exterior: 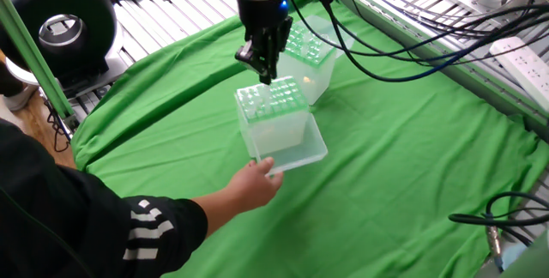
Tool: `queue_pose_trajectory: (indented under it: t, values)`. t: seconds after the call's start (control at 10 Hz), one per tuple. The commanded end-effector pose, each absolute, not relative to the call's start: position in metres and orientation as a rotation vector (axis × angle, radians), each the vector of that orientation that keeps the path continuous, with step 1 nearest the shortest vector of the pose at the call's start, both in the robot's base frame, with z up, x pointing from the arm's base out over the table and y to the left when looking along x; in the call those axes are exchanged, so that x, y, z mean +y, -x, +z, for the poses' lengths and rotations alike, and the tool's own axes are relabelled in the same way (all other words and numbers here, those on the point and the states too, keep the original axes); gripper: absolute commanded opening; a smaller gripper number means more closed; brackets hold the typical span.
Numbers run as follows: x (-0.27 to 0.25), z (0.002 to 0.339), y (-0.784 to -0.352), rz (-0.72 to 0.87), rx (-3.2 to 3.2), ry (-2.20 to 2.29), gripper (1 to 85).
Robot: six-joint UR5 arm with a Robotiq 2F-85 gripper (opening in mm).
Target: Insert a large pipette tip into the holder for large pipette tips
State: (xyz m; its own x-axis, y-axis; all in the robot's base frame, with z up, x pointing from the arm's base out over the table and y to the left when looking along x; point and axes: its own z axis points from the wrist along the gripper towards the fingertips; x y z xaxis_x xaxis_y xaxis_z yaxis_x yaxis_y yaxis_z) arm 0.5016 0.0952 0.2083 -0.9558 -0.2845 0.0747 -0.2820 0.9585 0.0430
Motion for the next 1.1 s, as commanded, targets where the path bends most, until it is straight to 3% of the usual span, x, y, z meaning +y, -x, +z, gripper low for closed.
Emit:
queue_pose_trajectory:
  t: [0.0, 0.1, 0.7, 1.0]
  values:
    - [0.098, 0.21, -0.517, -0.056, -3.089, -0.452, 1.0]
    - [0.096, 0.21, -0.517, -0.044, -3.089, -0.457, 1.0]
    - [0.081, 0.338, -0.486, -0.042, -2.932, -0.475, 1.0]
    - [0.057, 0.356, -0.5, 0.028, -2.914, -0.579, 1.0]
